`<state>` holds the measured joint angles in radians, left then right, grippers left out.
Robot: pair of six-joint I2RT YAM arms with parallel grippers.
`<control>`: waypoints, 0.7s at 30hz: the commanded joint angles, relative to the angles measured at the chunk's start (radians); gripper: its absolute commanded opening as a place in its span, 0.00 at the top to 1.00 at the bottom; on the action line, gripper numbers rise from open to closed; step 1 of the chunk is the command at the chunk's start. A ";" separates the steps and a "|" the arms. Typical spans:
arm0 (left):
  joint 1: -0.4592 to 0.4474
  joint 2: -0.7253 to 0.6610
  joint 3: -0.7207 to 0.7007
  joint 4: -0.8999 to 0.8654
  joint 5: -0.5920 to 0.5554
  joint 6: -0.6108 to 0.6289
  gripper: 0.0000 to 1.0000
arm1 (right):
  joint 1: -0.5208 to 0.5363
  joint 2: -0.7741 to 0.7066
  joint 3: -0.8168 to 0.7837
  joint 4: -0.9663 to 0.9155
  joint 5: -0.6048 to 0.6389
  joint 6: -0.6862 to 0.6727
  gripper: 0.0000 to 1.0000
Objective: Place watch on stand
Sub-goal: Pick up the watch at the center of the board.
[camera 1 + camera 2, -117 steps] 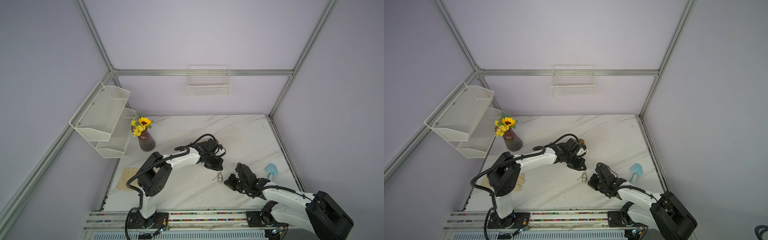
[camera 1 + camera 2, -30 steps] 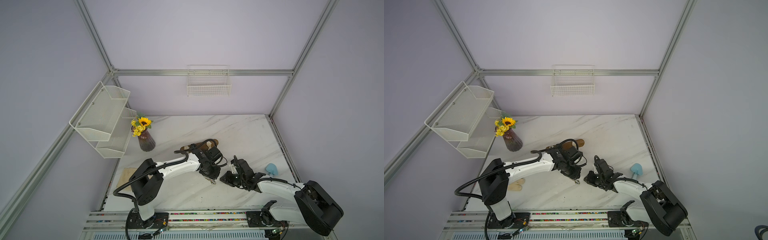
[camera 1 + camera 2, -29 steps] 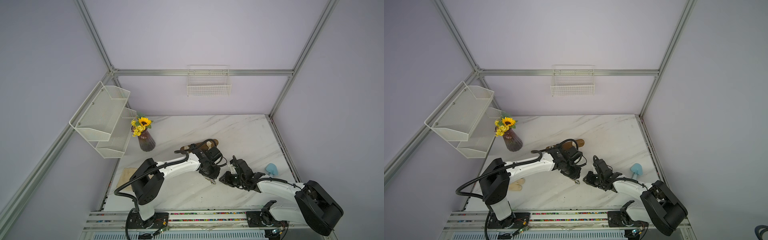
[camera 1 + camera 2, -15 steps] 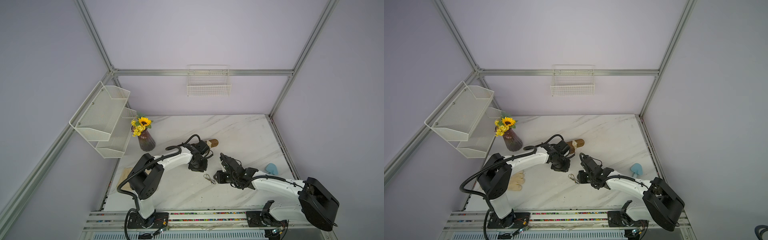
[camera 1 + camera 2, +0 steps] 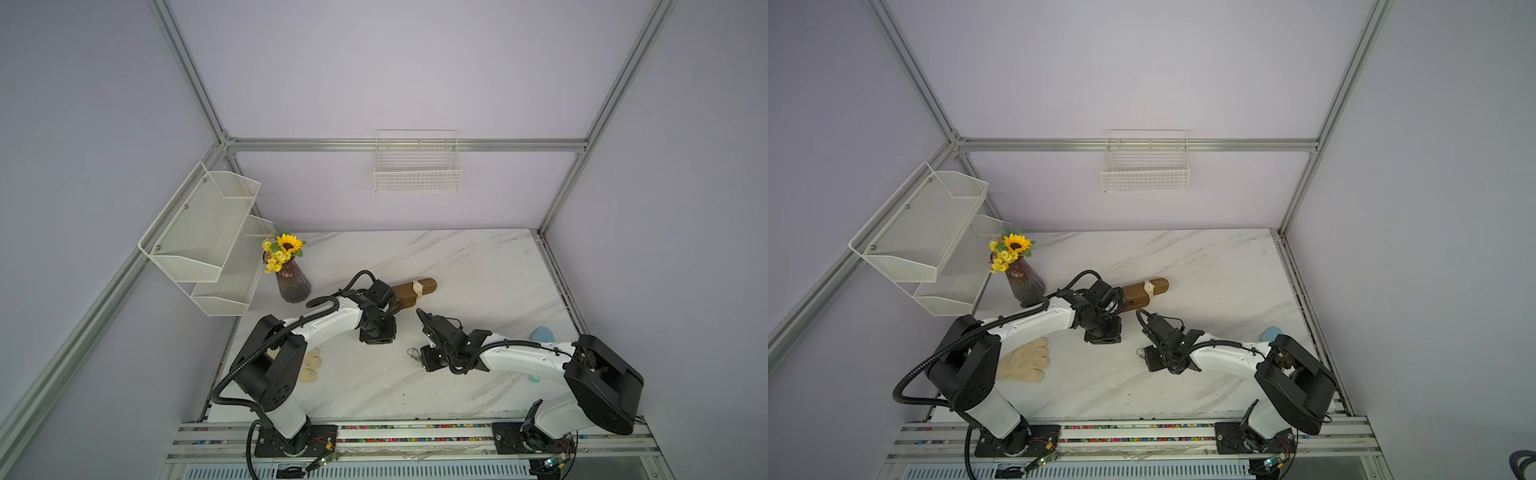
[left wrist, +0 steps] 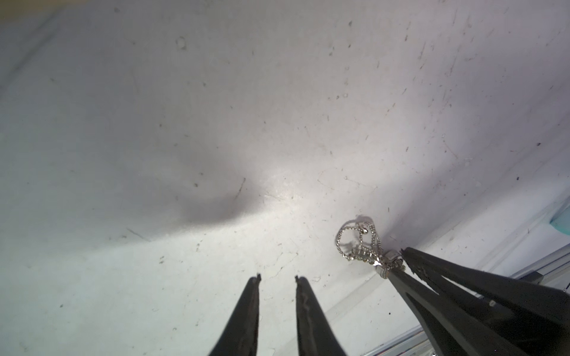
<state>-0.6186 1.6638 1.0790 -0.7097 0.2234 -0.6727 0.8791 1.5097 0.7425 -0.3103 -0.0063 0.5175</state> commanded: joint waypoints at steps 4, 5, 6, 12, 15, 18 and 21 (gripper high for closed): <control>0.017 -0.032 -0.031 0.045 0.051 -0.010 0.77 | 0.017 0.041 0.033 -0.038 0.031 -0.031 0.78; 0.019 -0.031 -0.032 0.046 0.054 -0.009 0.77 | 0.019 0.045 0.039 -0.040 0.032 -0.033 0.78; 0.019 -0.027 -0.033 0.047 0.056 -0.008 0.77 | 0.024 0.054 0.045 -0.045 0.038 -0.036 0.78; 0.029 -0.018 -0.042 0.062 0.073 -0.005 0.78 | 0.055 0.099 0.079 -0.081 0.067 -0.050 0.83; 0.031 -0.016 -0.046 0.067 0.078 -0.005 0.78 | 0.059 0.100 0.076 -0.076 0.065 -0.039 0.88; 0.031 -0.024 -0.053 0.072 0.079 -0.004 0.78 | 0.059 0.089 0.078 -0.078 0.059 -0.026 0.90; 0.031 -0.036 -0.063 0.072 0.079 -0.001 0.78 | 0.058 0.079 0.091 -0.090 0.041 -0.012 0.91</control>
<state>-0.5945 1.6638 1.0424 -0.6495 0.2882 -0.6712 0.9318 1.5951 0.8165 -0.3511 0.0364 0.4900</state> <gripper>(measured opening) 0.224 0.124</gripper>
